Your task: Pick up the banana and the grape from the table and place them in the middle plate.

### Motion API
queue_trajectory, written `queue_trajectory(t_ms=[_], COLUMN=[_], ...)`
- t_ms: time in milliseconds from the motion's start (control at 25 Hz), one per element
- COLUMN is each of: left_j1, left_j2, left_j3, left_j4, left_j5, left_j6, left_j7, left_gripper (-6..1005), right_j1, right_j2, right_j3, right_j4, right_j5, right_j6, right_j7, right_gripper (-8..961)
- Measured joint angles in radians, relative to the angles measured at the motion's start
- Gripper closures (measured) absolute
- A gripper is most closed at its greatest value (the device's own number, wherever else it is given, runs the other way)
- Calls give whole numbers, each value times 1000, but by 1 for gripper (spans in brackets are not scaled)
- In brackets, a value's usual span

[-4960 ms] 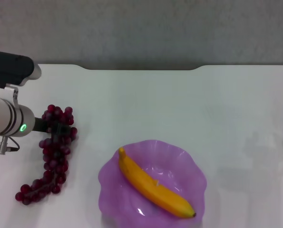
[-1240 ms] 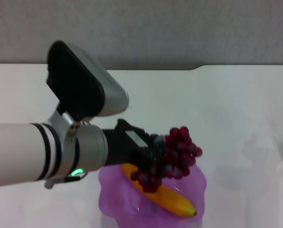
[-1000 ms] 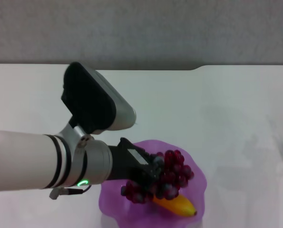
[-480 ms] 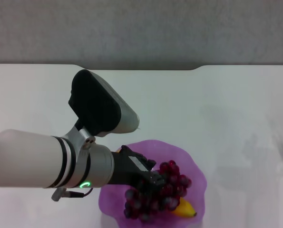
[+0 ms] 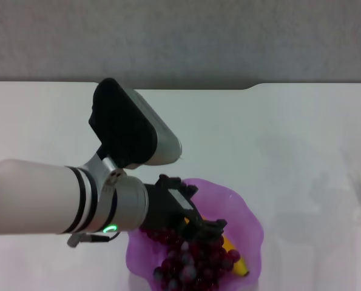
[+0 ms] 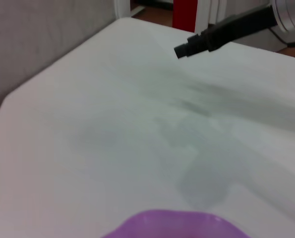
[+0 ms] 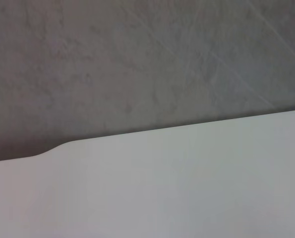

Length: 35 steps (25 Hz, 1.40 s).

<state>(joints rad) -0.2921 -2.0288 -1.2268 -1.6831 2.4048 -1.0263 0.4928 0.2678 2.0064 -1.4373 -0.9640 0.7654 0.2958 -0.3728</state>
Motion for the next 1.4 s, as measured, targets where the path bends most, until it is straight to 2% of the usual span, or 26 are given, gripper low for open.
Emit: queue_trajectory(t_ms=[120, 200, 320, 480, 600, 760, 800, 840, 960, 1000, 1040, 1200, 1240, 1280, 1360, 1400], left_j1=[-7, -7, 1, 23, 52, 88, 88, 109, 116, 118, 116, 95, 79, 79, 63, 52], left_j2=[0, 1, 0, 0, -2, -1, -1, -1, -1, -2, -1, 13, 27, 27, 52, 72], left_j3=[-12, -16, -19, -20, -24, -35, -35, -37, -40, -51, -61, -103, -137, -137, -156, -158], left_j4=[-9, -22, -39, -16, 58, 165, 165, 255, 351, 424, 465, 602, 671, 671, 739, 779], left_j5=[7, 34, 113, 238, 322, 344, 344, 355, 348, 318, 294, 227, 232, 232, 243, 264], left_j6=[26, 55, 136, 317, 534, 801, 801, 1017, 1217, 1347, 1410, 1579, 1616, 1616, 1646, 1659], left_j7=[19, 31, 48, 53, 46, 58, 58, 73, 71, 40, 12, -194, -346, -346, -501, -582], left_gripper=[228, 118, 119, 120, 121, 121, 122, 122, 122, 122, 122, 122, 122, 122, 122, 122], right_j1=[0, 1, 1, 1, 3, 7, 7, 7, 9, 9, 10, 14, 14, 14, 14, 14], right_j2=[0, 0, 0, 0, 0, 0, 0, 0, 0, 0, 0, 1, 2, 3, 3, 3], right_j3=[0, 0, 0, -1, -2, -13, -13, -14, -14, -14, -14, -15, -16, -17, -22, -26], right_j4=[0, -1, -3, -6, -6, -6, -6, -7, -7, -7, -8, -10, -10, -10, -10, -10], right_j5=[0, 0, 0, 0, 0, 0, 0, 0, 0, 0, 0, 0, 0, 0, 0, 0], right_j6=[0, 0, 0, 0, 0, -1, -1, -3, -9, -9, -9, -23, -29, -35, -47, -55], right_j7=[0, 0, 0, 0, 0, 0, 0, -1, -4, -5, -6, -10, -12, -14, -15, -15], right_gripper=[398, 398, 398, 398, 398, 398, 398, 398, 398, 398, 398, 398, 398, 398, 398, 398])
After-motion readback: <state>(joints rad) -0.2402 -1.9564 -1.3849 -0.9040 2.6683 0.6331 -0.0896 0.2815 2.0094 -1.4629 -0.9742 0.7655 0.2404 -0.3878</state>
